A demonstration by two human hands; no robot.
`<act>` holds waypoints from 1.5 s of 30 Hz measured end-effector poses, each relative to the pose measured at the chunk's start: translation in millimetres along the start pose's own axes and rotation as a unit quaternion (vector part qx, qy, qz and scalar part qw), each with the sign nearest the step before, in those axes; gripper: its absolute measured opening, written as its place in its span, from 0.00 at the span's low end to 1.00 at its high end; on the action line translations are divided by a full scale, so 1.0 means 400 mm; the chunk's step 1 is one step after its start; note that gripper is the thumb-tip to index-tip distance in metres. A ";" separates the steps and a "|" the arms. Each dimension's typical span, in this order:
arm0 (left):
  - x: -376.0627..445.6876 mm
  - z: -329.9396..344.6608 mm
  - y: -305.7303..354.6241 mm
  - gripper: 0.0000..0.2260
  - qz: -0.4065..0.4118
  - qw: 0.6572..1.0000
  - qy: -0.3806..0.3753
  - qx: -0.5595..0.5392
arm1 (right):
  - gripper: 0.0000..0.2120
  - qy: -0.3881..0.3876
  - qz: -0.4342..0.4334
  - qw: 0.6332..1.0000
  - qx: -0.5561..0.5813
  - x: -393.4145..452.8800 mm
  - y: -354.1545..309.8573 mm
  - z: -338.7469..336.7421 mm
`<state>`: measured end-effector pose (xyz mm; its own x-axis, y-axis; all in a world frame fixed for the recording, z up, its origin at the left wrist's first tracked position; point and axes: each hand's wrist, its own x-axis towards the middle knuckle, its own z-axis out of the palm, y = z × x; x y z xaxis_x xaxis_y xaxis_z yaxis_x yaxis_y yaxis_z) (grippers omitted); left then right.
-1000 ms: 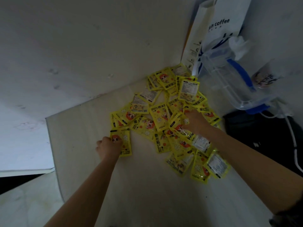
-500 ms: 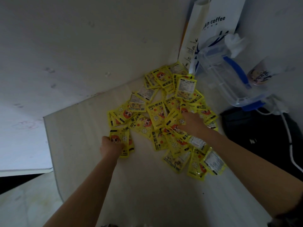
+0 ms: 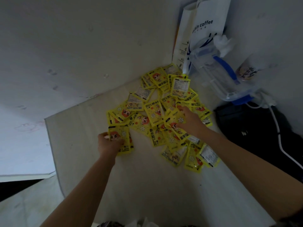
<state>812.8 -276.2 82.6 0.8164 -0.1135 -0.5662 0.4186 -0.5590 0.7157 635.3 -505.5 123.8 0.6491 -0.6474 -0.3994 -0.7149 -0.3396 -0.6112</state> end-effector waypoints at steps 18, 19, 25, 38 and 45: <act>-0.022 0.230 0.136 0.20 0.025 0.986 -0.165 0.030 | 0.13 0.149 0.266 0.930 0.204 -0.222 0.298 0.001; -0.025 0.241 0.140 0.18 0.028 0.986 -0.158 0.037 | 0.11 0.151 0.274 0.927 0.210 -0.227 0.304 0.007; -0.025 0.280 0.170 0.20 0.028 0.989 -0.126 0.066 | 0.14 0.156 0.292 0.924 0.193 -0.224 0.340 0.042; -0.007 0.320 0.188 0.31 -0.018 0.994 -0.107 0.017 | 0.25 0.137 0.374 0.907 0.136 -0.171 0.342 0.104; -0.034 0.339 0.202 0.26 -0.047 0.993 -0.108 -0.025 | 0.24 0.145 0.379 0.899 0.164 -0.146 0.356 0.129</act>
<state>781.3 -431.4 92.7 0.6707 -0.2392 -0.7021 0.5130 -0.5340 0.6720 508.9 -480.9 24.8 -0.1211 -0.7743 -0.6211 -0.7773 0.4631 -0.4258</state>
